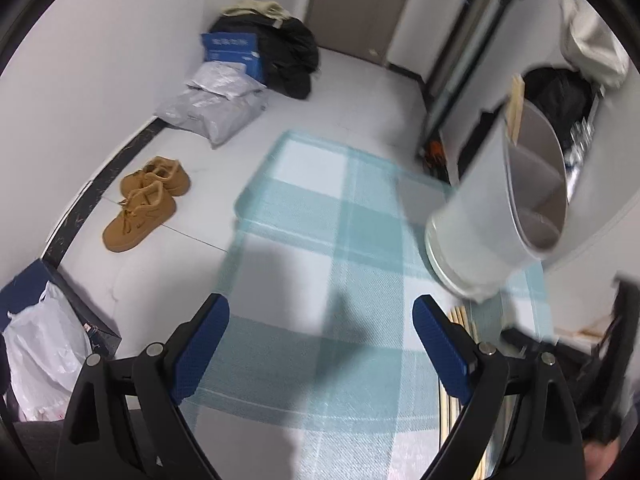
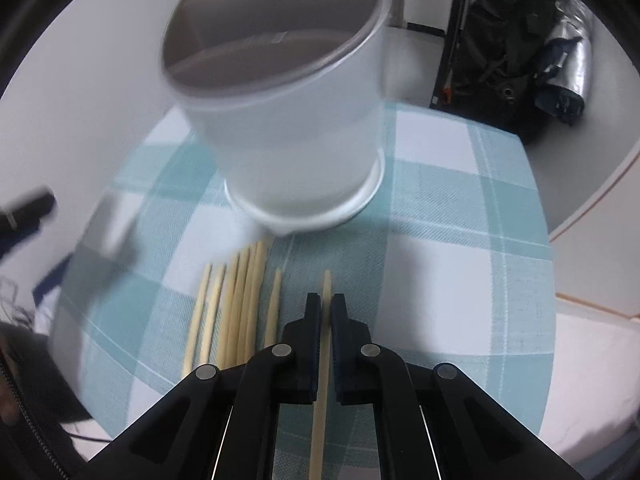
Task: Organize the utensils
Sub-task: 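Close the right tool on a single wooden chopstick on the cloth, then lower the left tool onto the chopstick pile and close on one chopstick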
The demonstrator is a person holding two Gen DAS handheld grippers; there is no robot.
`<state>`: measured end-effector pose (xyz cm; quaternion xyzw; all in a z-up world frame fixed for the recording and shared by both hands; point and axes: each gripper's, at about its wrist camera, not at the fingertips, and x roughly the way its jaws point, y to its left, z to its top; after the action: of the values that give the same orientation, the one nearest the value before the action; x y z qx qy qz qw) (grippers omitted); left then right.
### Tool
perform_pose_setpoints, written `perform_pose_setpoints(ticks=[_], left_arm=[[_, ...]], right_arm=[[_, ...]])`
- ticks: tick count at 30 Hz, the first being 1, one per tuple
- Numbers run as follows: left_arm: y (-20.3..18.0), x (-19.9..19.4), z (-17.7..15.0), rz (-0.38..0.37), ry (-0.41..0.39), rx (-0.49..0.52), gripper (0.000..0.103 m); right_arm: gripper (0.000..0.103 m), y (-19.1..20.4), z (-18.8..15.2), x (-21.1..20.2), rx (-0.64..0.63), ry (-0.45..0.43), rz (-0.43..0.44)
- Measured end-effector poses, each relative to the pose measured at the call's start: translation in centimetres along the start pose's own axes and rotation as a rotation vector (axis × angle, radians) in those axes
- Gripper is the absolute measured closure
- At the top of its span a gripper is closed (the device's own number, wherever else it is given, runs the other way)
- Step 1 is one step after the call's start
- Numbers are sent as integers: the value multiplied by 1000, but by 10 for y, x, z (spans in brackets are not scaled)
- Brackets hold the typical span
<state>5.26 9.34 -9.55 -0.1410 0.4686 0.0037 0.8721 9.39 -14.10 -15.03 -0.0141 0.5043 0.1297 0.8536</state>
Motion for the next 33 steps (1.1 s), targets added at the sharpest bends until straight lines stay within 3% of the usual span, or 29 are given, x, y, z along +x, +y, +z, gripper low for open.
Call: perform_pose_setpoints(ticks=[7,12,15,18,22,25,33], left_arm=[[-32,14,-16,-78,114,108,13],[-50,28,-30,-133,210,141,13],[-56,36,-35,-97,248,154,13],[-58,38,-39,-4,262,169,13],[-59,39,-40,4,281,150,13],[-61,40,-42,66,275,177,13],[-70,46,-40,122,303,197,13]], right_arm=[[99,-26,7,-42,101,-122,131],[99,-51,5,-49,155,-180,198],[99,-60,-2,-52,216,-189,227],[99,-71,-9,-63,279,-218,249],[99,-87,-16,-73,359,-273,246],[99,-97,-18,-77,388,-295,244],[99,-107,-21,-88,395,-337,251]])
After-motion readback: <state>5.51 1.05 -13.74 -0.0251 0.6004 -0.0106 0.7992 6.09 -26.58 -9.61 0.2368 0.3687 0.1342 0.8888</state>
